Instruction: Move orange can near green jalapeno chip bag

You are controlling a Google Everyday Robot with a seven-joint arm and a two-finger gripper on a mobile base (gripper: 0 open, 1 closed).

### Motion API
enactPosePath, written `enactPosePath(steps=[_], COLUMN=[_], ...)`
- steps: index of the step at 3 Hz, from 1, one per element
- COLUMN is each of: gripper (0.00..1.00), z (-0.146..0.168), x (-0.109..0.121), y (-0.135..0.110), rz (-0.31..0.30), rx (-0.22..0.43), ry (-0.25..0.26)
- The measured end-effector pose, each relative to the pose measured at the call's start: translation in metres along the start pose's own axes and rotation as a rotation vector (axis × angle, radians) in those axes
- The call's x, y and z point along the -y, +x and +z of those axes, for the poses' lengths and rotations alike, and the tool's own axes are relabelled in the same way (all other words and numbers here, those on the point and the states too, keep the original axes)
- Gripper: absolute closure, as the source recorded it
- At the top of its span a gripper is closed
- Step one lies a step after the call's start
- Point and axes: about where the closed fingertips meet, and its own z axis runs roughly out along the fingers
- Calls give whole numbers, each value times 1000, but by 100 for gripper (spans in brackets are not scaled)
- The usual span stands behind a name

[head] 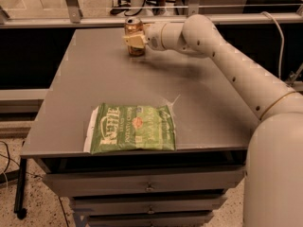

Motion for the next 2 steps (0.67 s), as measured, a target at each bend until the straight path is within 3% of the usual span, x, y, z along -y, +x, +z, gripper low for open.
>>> enactPosePath(steps=[1,2], gripper=[87,100], z=[-19,-49], x=[-12,-49], y=[-3,-19], rz=[5,1], rx=[-10,-25], ry=[-18,-87])
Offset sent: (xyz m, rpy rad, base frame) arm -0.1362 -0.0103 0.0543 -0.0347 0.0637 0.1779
